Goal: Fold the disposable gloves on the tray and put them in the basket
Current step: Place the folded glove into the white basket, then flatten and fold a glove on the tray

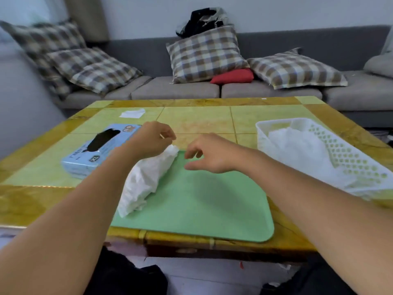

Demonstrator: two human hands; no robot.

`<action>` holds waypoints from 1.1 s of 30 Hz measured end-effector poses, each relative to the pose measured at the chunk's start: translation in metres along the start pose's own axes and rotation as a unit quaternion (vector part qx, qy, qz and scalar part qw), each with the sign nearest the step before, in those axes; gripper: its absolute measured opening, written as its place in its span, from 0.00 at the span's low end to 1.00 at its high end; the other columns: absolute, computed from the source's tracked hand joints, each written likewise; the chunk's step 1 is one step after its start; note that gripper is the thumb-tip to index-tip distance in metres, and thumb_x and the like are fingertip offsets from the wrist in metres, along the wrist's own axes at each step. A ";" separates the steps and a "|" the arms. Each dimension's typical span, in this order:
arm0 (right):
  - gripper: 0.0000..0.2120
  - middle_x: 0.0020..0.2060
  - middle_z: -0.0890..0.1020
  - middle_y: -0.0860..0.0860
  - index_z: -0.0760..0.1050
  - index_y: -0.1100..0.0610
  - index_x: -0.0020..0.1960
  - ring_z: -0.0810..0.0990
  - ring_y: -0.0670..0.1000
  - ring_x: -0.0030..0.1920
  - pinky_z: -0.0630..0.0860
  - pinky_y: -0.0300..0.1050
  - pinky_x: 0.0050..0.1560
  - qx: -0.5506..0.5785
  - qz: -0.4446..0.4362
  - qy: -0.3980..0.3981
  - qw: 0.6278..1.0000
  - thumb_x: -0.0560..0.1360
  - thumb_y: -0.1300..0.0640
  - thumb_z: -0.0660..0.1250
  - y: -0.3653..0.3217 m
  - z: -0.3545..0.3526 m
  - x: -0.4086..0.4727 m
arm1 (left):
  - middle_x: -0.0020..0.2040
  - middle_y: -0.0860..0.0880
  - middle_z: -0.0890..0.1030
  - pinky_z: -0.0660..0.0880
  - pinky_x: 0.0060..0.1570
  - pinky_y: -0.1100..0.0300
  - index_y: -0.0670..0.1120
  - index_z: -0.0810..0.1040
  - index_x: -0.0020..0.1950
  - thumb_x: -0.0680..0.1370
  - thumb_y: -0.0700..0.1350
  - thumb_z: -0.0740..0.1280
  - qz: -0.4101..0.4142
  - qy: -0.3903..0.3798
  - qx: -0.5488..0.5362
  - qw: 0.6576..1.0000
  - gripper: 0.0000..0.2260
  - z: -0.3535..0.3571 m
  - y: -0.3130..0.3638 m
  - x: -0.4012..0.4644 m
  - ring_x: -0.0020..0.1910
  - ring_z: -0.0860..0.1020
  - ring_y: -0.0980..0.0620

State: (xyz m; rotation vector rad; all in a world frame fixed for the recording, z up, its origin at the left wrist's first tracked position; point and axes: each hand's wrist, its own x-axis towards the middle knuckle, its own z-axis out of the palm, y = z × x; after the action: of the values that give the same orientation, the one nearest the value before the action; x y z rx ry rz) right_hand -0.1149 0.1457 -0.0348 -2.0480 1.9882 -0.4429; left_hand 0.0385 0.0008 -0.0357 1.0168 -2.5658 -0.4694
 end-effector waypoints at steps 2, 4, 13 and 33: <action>0.29 0.71 0.76 0.48 0.71 0.52 0.74 0.75 0.50 0.68 0.69 0.40 0.60 0.006 -0.017 -0.017 1.000 0.77 0.44 0.71 -0.015 0.030 0.021 | 0.48 0.52 0.82 0.70 0.42 0.63 0.49 0.83 0.51 0.79 0.41 0.68 -0.033 -0.011 0.026 0.999 0.06 -0.010 -0.038 -0.021 0.48 0.80 0.51; 0.33 0.78 0.66 0.49 0.62 0.49 0.80 0.67 0.52 0.75 0.65 0.44 0.70 0.063 -0.040 -0.008 0.997 0.79 0.44 0.69 -0.035 0.046 0.037 | 0.51 0.51 0.83 0.72 0.42 0.63 0.50 0.83 0.53 0.79 0.43 0.68 -0.060 -0.024 0.042 0.997 0.06 -0.018 -0.060 -0.039 0.47 0.80 0.51; 0.13 0.55 0.84 0.50 0.81 0.52 0.63 0.81 0.53 0.54 0.78 0.49 0.52 0.008 -0.072 -0.008 0.997 0.80 0.53 0.66 -0.058 0.090 0.072 | 0.61 0.52 0.78 0.74 0.46 0.61 0.50 0.76 0.66 0.78 0.44 0.71 -0.076 -0.039 0.016 0.996 0.16 -0.030 -0.085 -0.060 0.52 0.79 0.52; 0.06 0.48 0.88 0.46 0.87 0.56 0.51 0.83 0.44 0.48 0.78 0.44 0.56 0.068 -0.107 -0.055 0.990 0.76 0.56 0.75 -0.052 0.074 0.047 | 0.57 0.53 0.77 0.76 0.44 0.61 0.54 0.76 0.59 0.80 0.33 0.58 -0.064 -0.102 -0.011 0.993 0.18 -0.031 -0.090 -0.061 0.49 0.77 0.52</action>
State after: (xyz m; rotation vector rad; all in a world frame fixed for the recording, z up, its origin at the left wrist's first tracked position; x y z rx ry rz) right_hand -0.0375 0.0981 -0.0810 -2.1570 1.6377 -0.4821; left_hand 0.1462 -0.0240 -0.0580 1.1874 -2.6751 -0.6676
